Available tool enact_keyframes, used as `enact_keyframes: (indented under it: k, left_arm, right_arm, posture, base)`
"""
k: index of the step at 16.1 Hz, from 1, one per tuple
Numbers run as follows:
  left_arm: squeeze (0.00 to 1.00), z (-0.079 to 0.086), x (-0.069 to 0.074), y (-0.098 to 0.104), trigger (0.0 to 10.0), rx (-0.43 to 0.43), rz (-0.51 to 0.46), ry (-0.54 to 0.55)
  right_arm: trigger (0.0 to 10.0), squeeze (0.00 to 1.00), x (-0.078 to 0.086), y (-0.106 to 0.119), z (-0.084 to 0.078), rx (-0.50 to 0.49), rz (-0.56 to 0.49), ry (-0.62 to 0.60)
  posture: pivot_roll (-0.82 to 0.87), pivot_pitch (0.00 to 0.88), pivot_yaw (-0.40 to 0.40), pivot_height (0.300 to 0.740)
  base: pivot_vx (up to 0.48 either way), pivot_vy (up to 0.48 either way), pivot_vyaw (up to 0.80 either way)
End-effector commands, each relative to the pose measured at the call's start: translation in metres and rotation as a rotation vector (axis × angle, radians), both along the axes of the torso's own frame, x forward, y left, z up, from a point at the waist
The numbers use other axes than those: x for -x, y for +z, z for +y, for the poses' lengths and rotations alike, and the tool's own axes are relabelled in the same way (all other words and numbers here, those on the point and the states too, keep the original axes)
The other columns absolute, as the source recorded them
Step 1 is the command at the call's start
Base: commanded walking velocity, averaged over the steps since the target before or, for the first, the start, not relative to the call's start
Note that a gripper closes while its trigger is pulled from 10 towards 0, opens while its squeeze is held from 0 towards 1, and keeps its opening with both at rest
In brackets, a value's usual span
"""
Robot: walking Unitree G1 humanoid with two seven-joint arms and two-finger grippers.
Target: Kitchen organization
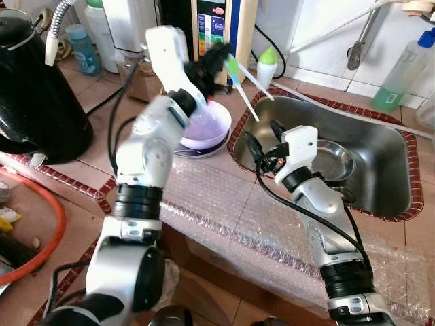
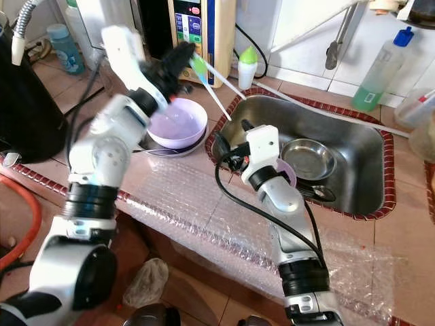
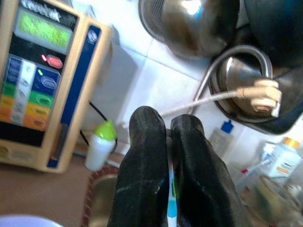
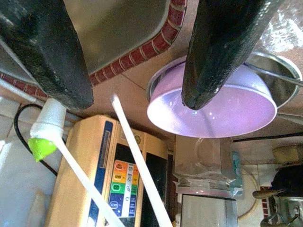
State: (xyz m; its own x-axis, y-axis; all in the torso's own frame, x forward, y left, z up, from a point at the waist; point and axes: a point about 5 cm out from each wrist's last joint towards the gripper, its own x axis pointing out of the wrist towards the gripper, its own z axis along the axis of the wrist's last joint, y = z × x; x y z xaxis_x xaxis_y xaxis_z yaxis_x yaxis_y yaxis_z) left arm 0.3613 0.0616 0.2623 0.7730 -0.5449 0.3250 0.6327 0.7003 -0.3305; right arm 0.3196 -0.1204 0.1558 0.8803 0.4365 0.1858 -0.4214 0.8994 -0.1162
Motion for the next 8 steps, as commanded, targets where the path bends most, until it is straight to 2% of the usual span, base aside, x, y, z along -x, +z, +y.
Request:
enact_keyframes:
  k: [1, 5, 6, 7, 8]
  left_arm:
    - [0.00, -0.012, 0.007, -0.004, 0.0, -0.022, 0.002, -0.053]
    - [0.00, -0.024, 0.016, -0.017, 0.0, -0.036, 0.044, -0.090]
    - [0.00, -0.026, 0.018, -0.020, 0.0, -0.038, 0.054, -0.096]
    - [0.00, -0.027, 0.019, -0.022, 0.0, -0.044, 0.059, -0.099]
    - [0.00, -0.027, 0.020, -0.023, 0.0, -0.044, 0.062, -0.101]
  right_arm:
    - [10.0, 0.00, -0.005, 0.007, 0.007, 0.048, -0.044, 0.028]
    - [10.0, 0.00, -0.017, 0.008, 0.013, 0.075, -0.047, 0.011]
    - [2.5, 0.00, -0.020, 0.007, 0.016, 0.078, -0.040, 0.011]
    - [0.0, 0.00, -0.023, 0.007, 0.018, 0.082, -0.038, 0.010]
    - [0.0, 0.00, -0.025, 0.007, 0.020, 0.084, -0.036, 0.009]
  posture:
    - [-0.04, 0.012, 0.052, 0.740]
    - [-0.03, 0.011, 0.049, 0.740]
    - [-0.03, 0.011, 0.049, 0.740]
    - [-0.03, 0.010, 0.049, 0.740]
    - [-0.03, 0.010, 0.049, 0.740]
  base:
    - [0.000, 0.000, 0.00]
    - [0.000, 0.000, 0.00]
    - [0.000, 0.000, 0.00]
    - [0.000, 0.000, 0.00]
    - [0.000, 0.000, 0.00]
